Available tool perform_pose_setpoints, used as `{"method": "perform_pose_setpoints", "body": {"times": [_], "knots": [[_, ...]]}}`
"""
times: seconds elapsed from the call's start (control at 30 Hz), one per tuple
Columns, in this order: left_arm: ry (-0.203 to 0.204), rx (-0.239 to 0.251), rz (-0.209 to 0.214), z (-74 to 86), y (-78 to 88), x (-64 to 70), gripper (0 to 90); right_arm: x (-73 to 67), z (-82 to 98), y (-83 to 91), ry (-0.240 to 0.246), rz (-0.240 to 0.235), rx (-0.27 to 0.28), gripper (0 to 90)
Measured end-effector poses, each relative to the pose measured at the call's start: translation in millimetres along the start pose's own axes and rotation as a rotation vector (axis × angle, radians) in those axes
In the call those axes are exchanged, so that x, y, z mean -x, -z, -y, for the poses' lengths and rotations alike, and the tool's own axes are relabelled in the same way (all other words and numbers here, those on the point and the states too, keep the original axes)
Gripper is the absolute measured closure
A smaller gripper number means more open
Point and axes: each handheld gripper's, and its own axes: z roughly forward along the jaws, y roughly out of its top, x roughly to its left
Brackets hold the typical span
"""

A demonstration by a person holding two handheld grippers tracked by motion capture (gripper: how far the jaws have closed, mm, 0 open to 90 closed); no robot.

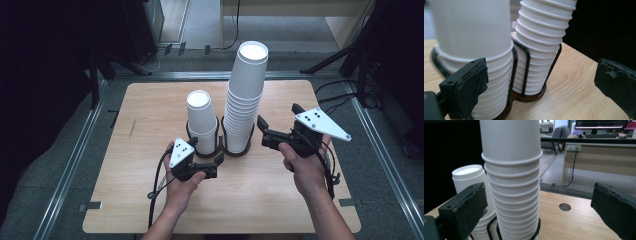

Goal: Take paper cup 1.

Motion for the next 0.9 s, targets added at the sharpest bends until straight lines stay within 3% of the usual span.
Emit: {"method": "perform_pose_setpoints", "body": {"times": [0.23,0.4,0.63,0.9], "knots": [[-0.038,-0.007,-0.024,-5.9,-20.0,13.8,0.0,-9.9,-14.1,-11.8,0.005,-0.021,0.018,0.1],[-0.045,0.008,-0.053,-13.8,-36.8,21.7,0.0,-19.5,-23.8,-29.6,0.007,-0.017,0.011,0.0],[-0.046,0.026,-0.058,-19.8,-47.5,28.5,1.0,-26.1,-32.3,-46.2,-0.007,-0.021,-0.006,0.0],[-0.039,0.052,-0.116,-27.6,-62.5,32.4,1.0,-38.4,-42.2,-66.5,0.036,0.009,-0.009,0.0]]}}
